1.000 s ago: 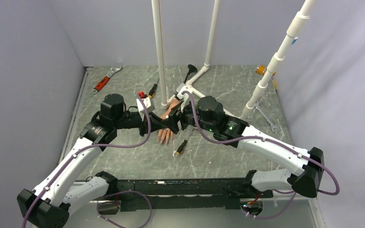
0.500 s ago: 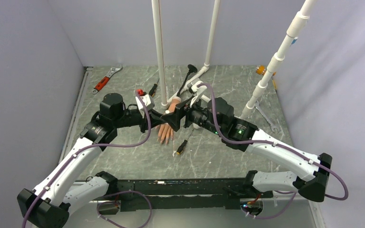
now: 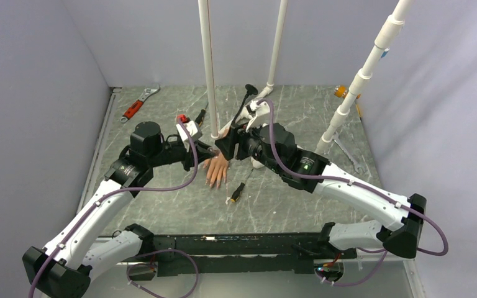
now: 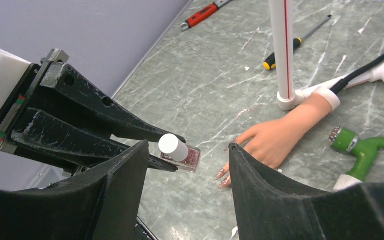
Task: Paint the nails
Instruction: Unscrew the nail polish bottle.
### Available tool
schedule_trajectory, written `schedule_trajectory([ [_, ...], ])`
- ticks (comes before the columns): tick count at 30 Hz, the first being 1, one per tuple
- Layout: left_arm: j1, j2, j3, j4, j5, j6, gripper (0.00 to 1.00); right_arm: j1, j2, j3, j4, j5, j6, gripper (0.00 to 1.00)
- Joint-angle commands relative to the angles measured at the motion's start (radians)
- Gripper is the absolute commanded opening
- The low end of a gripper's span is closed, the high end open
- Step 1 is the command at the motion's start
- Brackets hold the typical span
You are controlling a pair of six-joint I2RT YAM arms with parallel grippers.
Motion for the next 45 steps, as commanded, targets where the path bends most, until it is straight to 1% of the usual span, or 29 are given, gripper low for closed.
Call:
schedule_trajectory([
  [1, -0.005, -0.004, 0.035, 0.033, -0.027, -0.009, 0.00, 0.015, 0.018, 0.089, -0.054, 0.073, 0.042, 0.61],
  [12, -0.005, -0.006, 0.035, 0.030, -0.053, -0.010, 0.00, 0.047, 0.125, 0.185, -0.112, 0.105, 0.032, 0.60],
  [16, -0.004, -0.003, 0.037, 0.027, -0.054, -0.009, 0.00, 0.054, 0.149, 0.204, -0.120, 0.124, 0.027, 0.55],
  [21, -0.004, -0.005, 0.037, 0.028, -0.054, -0.010, 0.00, 0.063, 0.166, 0.214, -0.130, 0.138, 0.012, 0.44],
  [23, -0.005, -0.007, 0.036, 0.028, -0.054, -0.009, 0.00, 0.067, 0.170, 0.215, -0.133, 0.145, -0.001, 0.35],
  [24, -0.005, -0.007, 0.037, 0.028, -0.054, -0.009, 0.00, 0.067, 0.170, 0.214, -0.133, 0.147, -0.005, 0.33],
  [28, -0.004, -0.008, 0.036, 0.029, -0.054, -0.009, 0.00, 0.069, 0.171, 0.216, -0.141, 0.144, -0.022, 0.15],
  [31, -0.004, -0.008, 0.036, 0.030, -0.055, -0.012, 0.00, 0.070, 0.168, 0.212, -0.142, 0.125, -0.031, 0.03],
  [32, -0.005, -0.009, 0.036, 0.030, -0.055, -0.010, 0.00, 0.069, 0.169, 0.210, -0.143, 0.120, -0.033, 0.00],
  [38, -0.004, -0.011, 0.032, 0.032, -0.035, -0.006, 0.00, 0.069, 0.150, 0.181, -0.125, 0.101, -0.064, 0.00],
  [45, -0.004, -0.013, 0.029, 0.035, 0.050, 0.010, 0.00, 0.066, 0.096, 0.094, -0.051, -0.019, -0.123, 0.00],
])
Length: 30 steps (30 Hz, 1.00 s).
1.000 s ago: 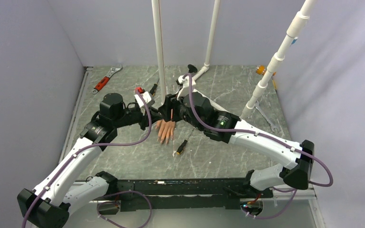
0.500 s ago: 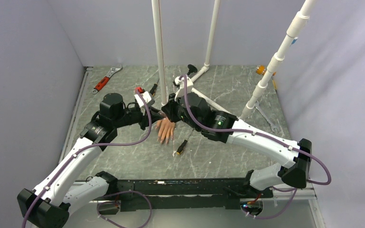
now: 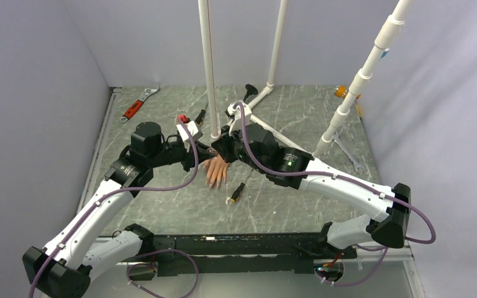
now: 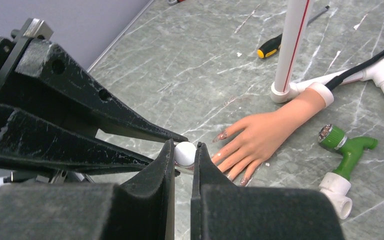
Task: Paint the nails
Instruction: Unscrew the nail polish bottle.
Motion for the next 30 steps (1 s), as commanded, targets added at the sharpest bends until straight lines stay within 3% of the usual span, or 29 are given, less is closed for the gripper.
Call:
schedule_trajectory([
  [1, -0.004, -0.014, 0.029, 0.051, 0.101, 0.015, 0.00, 0.002, -0.057, -0.045, 0.066, -0.109, -0.062, 0.00],
  [14, -0.003, -0.026, 0.029, 0.044, 0.331, 0.059, 0.00, -0.019, -0.165, -0.164, 0.154, -0.362, -0.200, 0.00],
  [21, -0.004, -0.023, 0.029, 0.051, 0.374, 0.055, 0.00, -0.060, -0.181, -0.190, 0.146, -0.509, -0.247, 0.00],
  [28, -0.004, -0.021, 0.029, 0.049, 0.371, 0.054, 0.00, -0.077, -0.165, -0.166, 0.104, -0.547, -0.267, 0.00],
  [30, -0.003, -0.025, 0.027, 0.053, 0.364, 0.052, 0.00, -0.087, -0.154, -0.146, 0.081, -0.550, -0.268, 0.06],
])
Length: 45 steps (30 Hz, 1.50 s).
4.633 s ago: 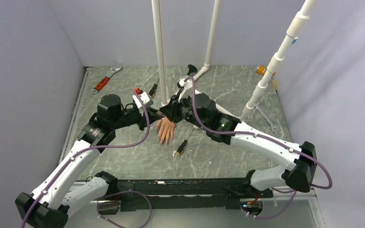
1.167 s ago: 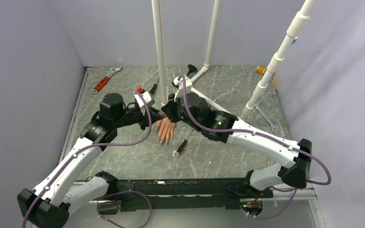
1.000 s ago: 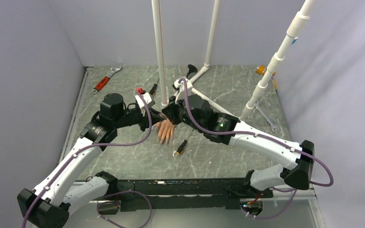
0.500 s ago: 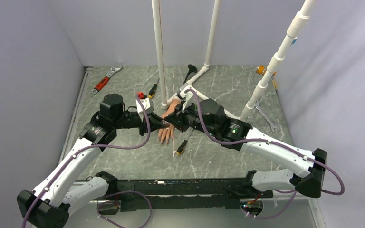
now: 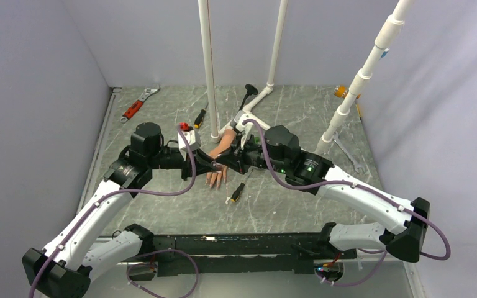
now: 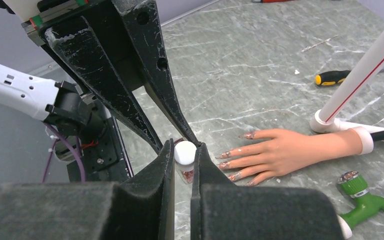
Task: Paint the nails
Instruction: Unscrew the nail polish bottle.
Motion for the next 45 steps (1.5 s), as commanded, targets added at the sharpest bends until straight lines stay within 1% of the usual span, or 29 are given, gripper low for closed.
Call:
schedule_trajectory([
  [1, -0.009, -0.016, 0.026, 0.100, 0.070, 0.010, 0.00, -0.010, 0.030, 0.044, -0.025, -0.075, -0.013, 0.15],
  [3, -0.009, -0.012, 0.029, 0.098, 0.052, 0.009, 0.00, -0.015, 0.030, 0.057, -0.037, -0.073, -0.013, 0.31],
  [5, -0.009, -0.004, 0.035, 0.087, 0.024, 0.007, 0.00, -0.017, 0.027, 0.067, -0.043, -0.050, -0.007, 0.54],
  [7, -0.009, 0.006, 0.036, 0.085, -0.012, 0.003, 0.00, -0.017, 0.020, 0.073, -0.043, -0.012, 0.009, 0.68],
  [9, -0.008, 0.011, 0.037, 0.093, -0.061, -0.012, 0.00, -0.017, 0.014, 0.080, -0.040, 0.028, 0.043, 0.73],
  [11, -0.009, 0.011, 0.039, 0.088, -0.109, -0.015, 0.00, -0.016, 0.010, 0.081, -0.027, 0.046, 0.068, 0.74],
  [16, -0.008, 0.007, 0.032, 0.103, -0.226, -0.042, 0.00, -0.017, 0.029, 0.117, -0.035, 0.143, 0.144, 0.75],
  [19, -0.009, 0.015, 0.036, 0.100, -0.268, -0.050, 0.00, -0.017, 0.051, 0.143, -0.045, 0.235, 0.202, 0.75],
  [21, -0.009, 0.017, 0.036, 0.099, -0.288, -0.055, 0.00, -0.017, 0.070, 0.156, -0.044, 0.267, 0.235, 0.74],
  [28, -0.008, 0.002, 0.033, 0.100, -0.320, -0.056, 0.00, -0.016, 0.156, 0.243, -0.099, 0.358, 0.326, 0.65],
  [32, -0.009, 0.004, 0.036, 0.097, -0.321, -0.056, 0.00, -0.016, 0.198, 0.279, -0.121, 0.342, 0.344, 0.58],
  [39, -0.009, -0.002, 0.035, 0.101, -0.324, -0.058, 0.00, -0.014, 0.246, 0.300, -0.168, 0.294, 0.332, 0.35],
  [41, -0.008, -0.002, 0.034, 0.100, -0.324, -0.059, 0.00, -0.014, 0.246, 0.289, -0.168, 0.279, 0.331, 0.32],
  [45, -0.009, -0.002, 0.035, 0.101, -0.325, -0.061, 0.00, -0.013, 0.246, 0.286, -0.177, 0.262, 0.327, 0.31],
])
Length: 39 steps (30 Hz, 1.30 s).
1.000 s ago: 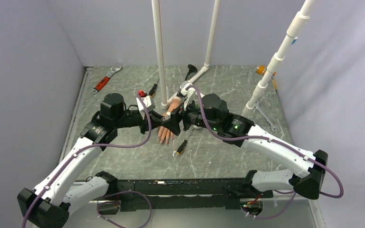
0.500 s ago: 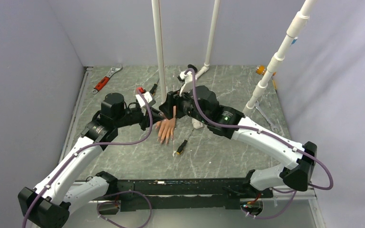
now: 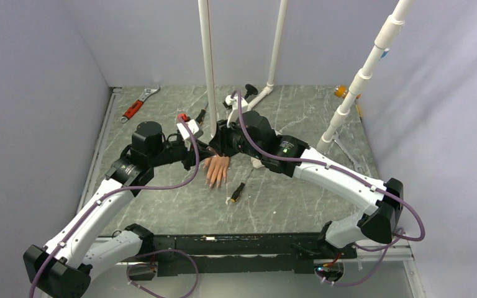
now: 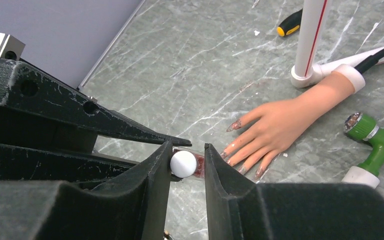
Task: Paint the nails
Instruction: Unscrew the nail polish bottle.
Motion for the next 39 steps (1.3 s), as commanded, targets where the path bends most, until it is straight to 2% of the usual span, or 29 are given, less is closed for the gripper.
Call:
schedule_trajectory([
  [1, -0.003, -0.020, 0.035, 0.050, -0.007, -0.015, 0.00, 0.003, -0.006, 0.027, -0.003, -0.027, -0.002, 0.29],
  [6, -0.002, -0.021, 0.032, 0.054, -0.004, -0.015, 0.00, 0.003, -0.007, 0.016, 0.002, -0.031, -0.014, 0.00],
  [10, -0.002, -0.020, 0.031, 0.052, 0.012, -0.011, 0.00, 0.002, -0.017, -0.012, 0.033, -0.070, -0.048, 0.00],
  [14, -0.003, -0.025, 0.024, 0.061, 0.082, -0.005, 0.00, 0.004, -0.054, -0.095, 0.101, -0.192, -0.139, 0.00],
  [25, -0.002, -0.006, 0.023, 0.075, 0.389, 0.021, 0.00, -0.001, -0.166, -0.259, 0.179, -0.372, -0.297, 0.00],
  [32, -0.002, 0.004, 0.030, 0.065, 0.436, 0.027, 0.00, -0.009, -0.221, -0.309, 0.181, -0.457, -0.375, 0.00],
  [39, -0.003, 0.004, 0.028, 0.070, 0.455, 0.029, 0.00, -0.014, -0.218, -0.319, 0.177, -0.490, -0.382, 0.00],
])
